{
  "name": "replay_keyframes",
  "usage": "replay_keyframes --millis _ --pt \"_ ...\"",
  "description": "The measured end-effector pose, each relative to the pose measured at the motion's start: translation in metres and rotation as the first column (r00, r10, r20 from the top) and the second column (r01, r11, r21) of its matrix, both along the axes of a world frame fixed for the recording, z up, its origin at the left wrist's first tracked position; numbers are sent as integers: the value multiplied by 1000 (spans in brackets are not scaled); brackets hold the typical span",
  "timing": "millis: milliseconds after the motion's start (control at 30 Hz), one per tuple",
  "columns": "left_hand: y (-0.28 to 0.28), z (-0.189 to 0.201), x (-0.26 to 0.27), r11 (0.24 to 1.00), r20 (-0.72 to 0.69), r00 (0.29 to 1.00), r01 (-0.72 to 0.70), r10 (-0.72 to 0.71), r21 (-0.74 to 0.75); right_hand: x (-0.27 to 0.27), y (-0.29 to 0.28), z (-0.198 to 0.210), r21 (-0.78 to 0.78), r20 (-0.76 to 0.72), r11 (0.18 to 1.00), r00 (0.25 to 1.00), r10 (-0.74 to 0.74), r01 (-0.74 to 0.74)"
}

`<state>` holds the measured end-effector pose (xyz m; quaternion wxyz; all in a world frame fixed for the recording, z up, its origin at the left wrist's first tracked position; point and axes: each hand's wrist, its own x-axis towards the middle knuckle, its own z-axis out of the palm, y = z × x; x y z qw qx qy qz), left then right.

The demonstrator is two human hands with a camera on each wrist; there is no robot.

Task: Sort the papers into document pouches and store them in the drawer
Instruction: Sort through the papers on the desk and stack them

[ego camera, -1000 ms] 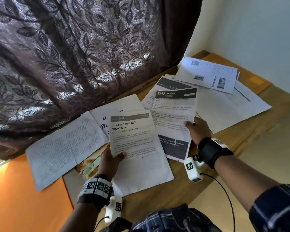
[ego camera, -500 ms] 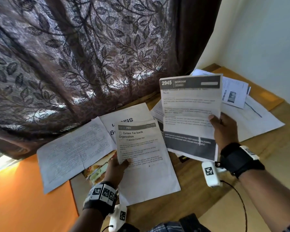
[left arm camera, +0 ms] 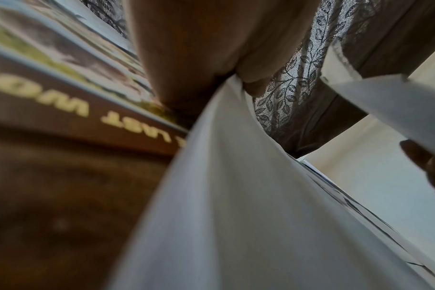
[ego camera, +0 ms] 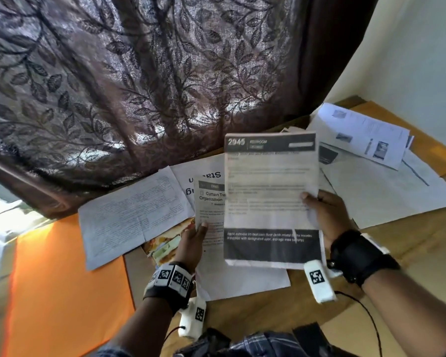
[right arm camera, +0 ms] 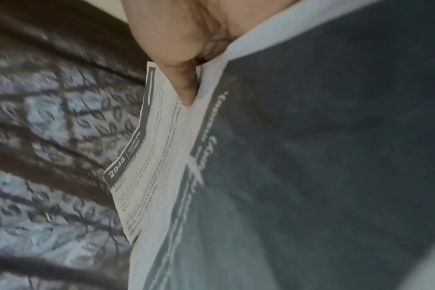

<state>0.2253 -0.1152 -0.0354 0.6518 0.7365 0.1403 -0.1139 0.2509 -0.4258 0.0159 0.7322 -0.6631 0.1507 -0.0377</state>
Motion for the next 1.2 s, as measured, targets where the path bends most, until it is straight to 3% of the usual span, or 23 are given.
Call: replay_keyframes --millis 200,567,633,700,800,867,933,1067,1200 --pt "-1 1 -4 998 14 999 42 -41 -44 -4 26 -52 -119 -137 972 973 188 -205" --pt "0 2 -6 998 -48 997 57 -59 -39 -4 58 -52 -243 -170 900 930 327 -361" --pt "0 7 -8 996 -31 999 28 -31 -88 -3 62 -50 -353 -147 871 940 308 -341" --pt "0 16 -10 988 -20 1000 -2 -1 -155 -2 62 -45 -427 -112 878 976 186 -216" --pt "-3 36 -13 972 45 999 -6 17 -234 -1 57 -31 -260 -22 960 995 100 -103" --pt "-4 50 -14 965 96 994 -20 47 -263 -2 56 -18 -22 5 983 983 181 -181" --pt "-5 64 -14 965 162 985 -9 53 -263 -5 58 -5 181 38 944 961 272 -275" --pt "0 80 -18 958 270 962 33 48 -287 -14 68 17 223 121 913 939 322 -342" --pt "12 67 -23 969 316 947 128 -57 -210 -22 71 18 90 141 908 908 396 -410"
